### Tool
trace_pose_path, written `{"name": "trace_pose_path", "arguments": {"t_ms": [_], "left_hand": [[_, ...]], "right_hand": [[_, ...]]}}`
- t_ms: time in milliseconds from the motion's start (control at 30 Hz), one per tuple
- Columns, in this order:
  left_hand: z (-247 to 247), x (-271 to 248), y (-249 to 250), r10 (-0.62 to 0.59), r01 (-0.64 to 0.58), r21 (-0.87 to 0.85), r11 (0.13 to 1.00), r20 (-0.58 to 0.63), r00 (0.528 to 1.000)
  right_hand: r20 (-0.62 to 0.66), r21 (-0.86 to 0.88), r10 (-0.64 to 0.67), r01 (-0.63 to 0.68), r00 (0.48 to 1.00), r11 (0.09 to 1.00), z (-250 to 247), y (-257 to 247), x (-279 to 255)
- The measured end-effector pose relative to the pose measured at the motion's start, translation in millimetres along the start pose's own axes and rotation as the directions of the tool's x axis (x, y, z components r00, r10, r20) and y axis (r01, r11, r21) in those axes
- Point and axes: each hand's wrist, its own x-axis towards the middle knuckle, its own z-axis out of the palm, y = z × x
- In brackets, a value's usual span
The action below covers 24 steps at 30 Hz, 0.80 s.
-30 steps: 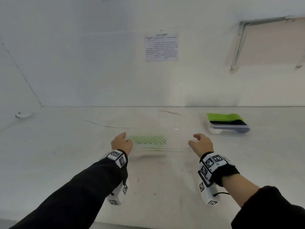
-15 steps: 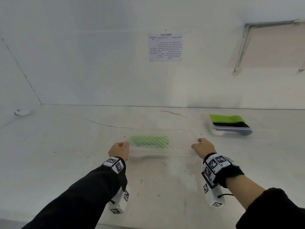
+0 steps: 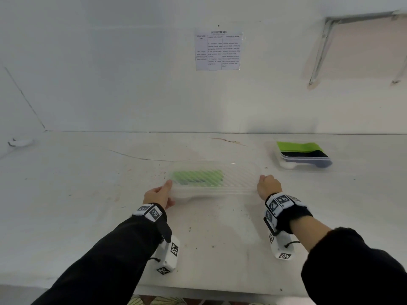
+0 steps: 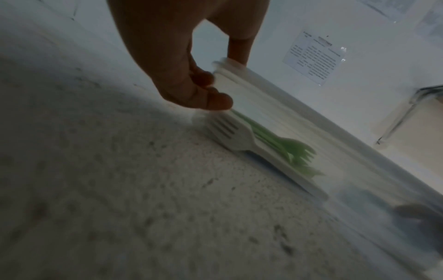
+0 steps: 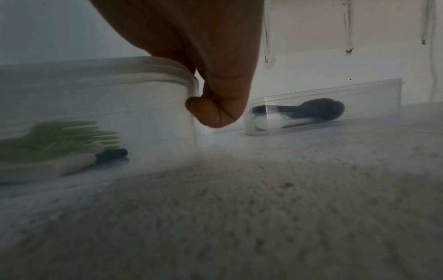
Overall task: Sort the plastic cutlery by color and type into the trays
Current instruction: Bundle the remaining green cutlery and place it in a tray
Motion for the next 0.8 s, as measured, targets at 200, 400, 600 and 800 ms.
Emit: {"name": "trace_pose_path", "arguments": {"t_ms": [200,400,600,800], "left_hand": [[0.1,4.5,1.2,-0.028,0.03,-0.058,0.998,0.033,0.999],[-2.6,13.2,-0.6,-0.077,0.09,-0.161,0.983,0.083,0.994],[-0.9,19.5,3.1,-0.116,0.123,-0.108,0.986,0.066,0.991],[-0.2,21.4,9.6,-0.092,0.086,0.076,0.993,0.085,0.992]], "right_hand": [[0.024,-0.017,-0.001,0.002,1.0,1.0,6.6,2.6,1.3],[0.097,-0.092,0.026,-0.017,0.995,0.996,-3.7,-0.2,1.4],[0.097,-0.109,0.009,0.002,0.995,0.994,-5.0,-3.6,6.6],[0.117,-0.19,-0.041,0.063,0.992,0.98,-5.7,-7.6,3.4]]}}
